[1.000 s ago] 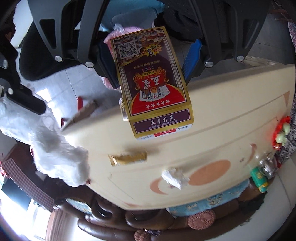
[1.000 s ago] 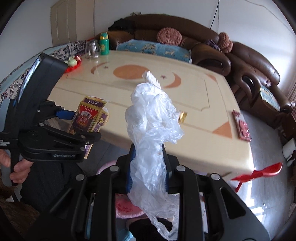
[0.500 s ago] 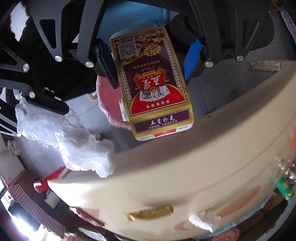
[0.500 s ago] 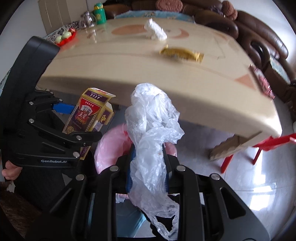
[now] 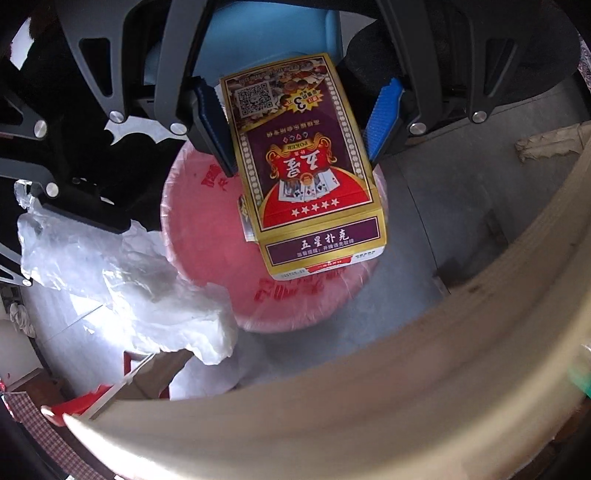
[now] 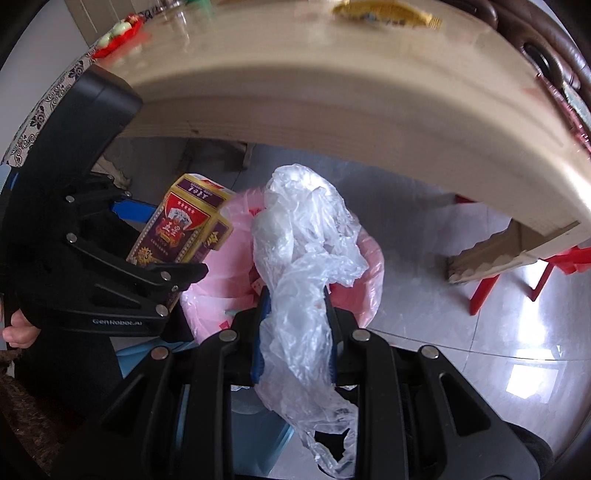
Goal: Collect trash
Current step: 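Carry the card box and plastic bag in both tools over the bin, then open both tools to drop the card box and plastic bag into the bin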
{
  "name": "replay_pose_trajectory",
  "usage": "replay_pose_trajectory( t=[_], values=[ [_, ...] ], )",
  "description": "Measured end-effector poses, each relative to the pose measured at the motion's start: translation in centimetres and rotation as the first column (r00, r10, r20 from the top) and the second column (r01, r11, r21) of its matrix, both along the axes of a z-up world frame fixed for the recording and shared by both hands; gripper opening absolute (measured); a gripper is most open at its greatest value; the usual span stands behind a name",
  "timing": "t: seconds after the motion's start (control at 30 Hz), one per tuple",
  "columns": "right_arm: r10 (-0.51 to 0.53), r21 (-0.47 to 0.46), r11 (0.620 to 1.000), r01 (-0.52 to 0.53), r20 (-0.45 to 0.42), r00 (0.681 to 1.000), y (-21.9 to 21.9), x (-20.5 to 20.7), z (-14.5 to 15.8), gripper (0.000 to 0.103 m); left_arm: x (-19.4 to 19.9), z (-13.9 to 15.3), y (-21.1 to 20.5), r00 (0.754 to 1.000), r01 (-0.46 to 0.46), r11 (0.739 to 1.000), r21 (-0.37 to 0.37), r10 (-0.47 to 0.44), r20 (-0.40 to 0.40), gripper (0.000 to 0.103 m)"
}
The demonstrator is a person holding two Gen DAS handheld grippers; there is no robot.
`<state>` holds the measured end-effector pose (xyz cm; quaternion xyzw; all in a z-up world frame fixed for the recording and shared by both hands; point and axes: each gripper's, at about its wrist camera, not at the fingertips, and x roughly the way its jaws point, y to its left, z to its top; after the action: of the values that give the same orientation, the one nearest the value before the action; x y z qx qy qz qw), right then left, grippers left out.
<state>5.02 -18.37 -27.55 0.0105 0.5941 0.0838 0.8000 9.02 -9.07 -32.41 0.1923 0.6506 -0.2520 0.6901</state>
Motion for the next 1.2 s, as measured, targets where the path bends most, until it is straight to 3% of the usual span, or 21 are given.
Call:
replay_pose_trajectory(
  t=[0.23,0.63,0.83,1.03,1.2],
  values=[
    [0.008,0.005,1.0,-0.007,-0.068,0.998,0.0,1.2,-3.6,0.025,1.7,-4.0,0.3,0.994,-0.033,0.999,0.012,0.034,-0.107,0.065],
    [0.06,0.037,0.998,-0.054,-0.174,0.983,1.2,2.8,-8.5,0.026,2.2,-8.0,-0.3,0.981,-0.031,0.998,0.049,0.04,-0.19,0.065],
    [0.056,0.038,0.998,-0.049,-0.192,0.98,1.2,3.2,-9.2,0.028,2.9,-8.7,-0.1,0.978,-0.05,0.997,0.052,0.06,-0.202,0.066],
    [0.063,0.036,0.998,-0.057,-0.184,0.981,1.4,3.2,-9.1,0.042,2.8,-8.8,-0.4,0.98,-0.031,0.998,0.059,0.042,-0.194,0.076],
    [0.055,0.042,0.998,-0.048,-0.183,0.982,1.1,3.3,-9.1,0.05,3.1,-8.7,0.1,0.979,-0.05,0.997,0.056,0.06,-0.193,0.077]
  ],
)
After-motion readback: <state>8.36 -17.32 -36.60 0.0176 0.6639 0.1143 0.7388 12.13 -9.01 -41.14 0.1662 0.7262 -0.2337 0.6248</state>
